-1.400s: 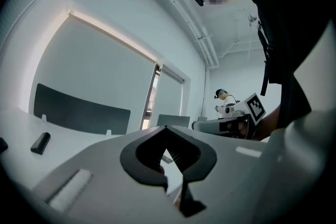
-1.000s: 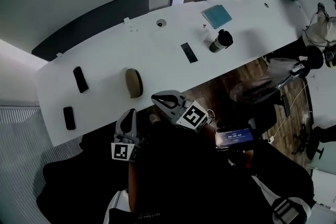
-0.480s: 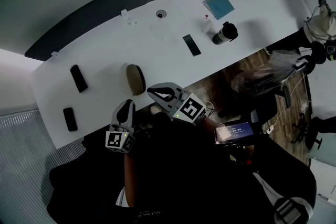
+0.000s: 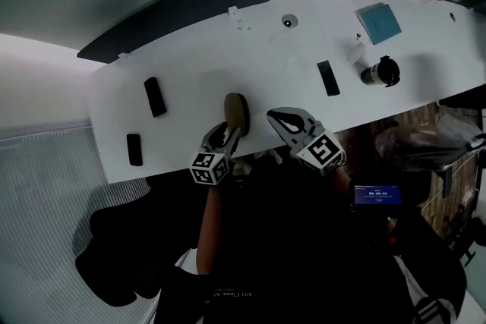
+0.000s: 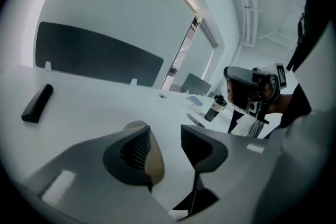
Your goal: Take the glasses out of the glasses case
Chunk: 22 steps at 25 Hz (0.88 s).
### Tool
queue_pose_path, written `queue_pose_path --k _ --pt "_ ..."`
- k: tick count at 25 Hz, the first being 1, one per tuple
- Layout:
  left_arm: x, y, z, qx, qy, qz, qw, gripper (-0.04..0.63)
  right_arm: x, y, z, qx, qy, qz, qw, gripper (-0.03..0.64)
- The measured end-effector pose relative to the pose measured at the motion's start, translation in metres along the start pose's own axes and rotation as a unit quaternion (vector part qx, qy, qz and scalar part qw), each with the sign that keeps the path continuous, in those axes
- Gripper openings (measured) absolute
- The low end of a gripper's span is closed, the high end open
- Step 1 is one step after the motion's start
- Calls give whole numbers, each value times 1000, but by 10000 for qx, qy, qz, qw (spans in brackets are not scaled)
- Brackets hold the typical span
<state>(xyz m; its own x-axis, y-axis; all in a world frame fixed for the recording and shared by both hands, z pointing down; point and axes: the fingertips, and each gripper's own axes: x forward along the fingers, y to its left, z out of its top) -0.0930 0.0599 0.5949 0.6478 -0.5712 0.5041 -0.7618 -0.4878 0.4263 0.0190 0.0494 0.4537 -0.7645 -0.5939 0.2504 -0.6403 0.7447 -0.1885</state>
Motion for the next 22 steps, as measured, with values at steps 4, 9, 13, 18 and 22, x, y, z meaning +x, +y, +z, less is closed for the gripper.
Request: queue_pose_path --k 4,9,13,18,22 --pt "34 34 -23 -57 903 624 9939 195 4 -44 0 131 95 -104 9998 6" --pt "65 37 -42 248 1781 637 9816 81 7 -71 -4 234 143 -28 9996 6" --pt "70 36 -43 13 2040 569 9773 64 9 -75 -21 192 409 -7 9990 6" --pt "71 31 -42 -86 2502 357 9675 101 20 -71 -29 181 572 -85 9982 6" --pt "68 20 -42 471 2734 413 9599 244 30 -57 -32 187 610 -62 9979 6"
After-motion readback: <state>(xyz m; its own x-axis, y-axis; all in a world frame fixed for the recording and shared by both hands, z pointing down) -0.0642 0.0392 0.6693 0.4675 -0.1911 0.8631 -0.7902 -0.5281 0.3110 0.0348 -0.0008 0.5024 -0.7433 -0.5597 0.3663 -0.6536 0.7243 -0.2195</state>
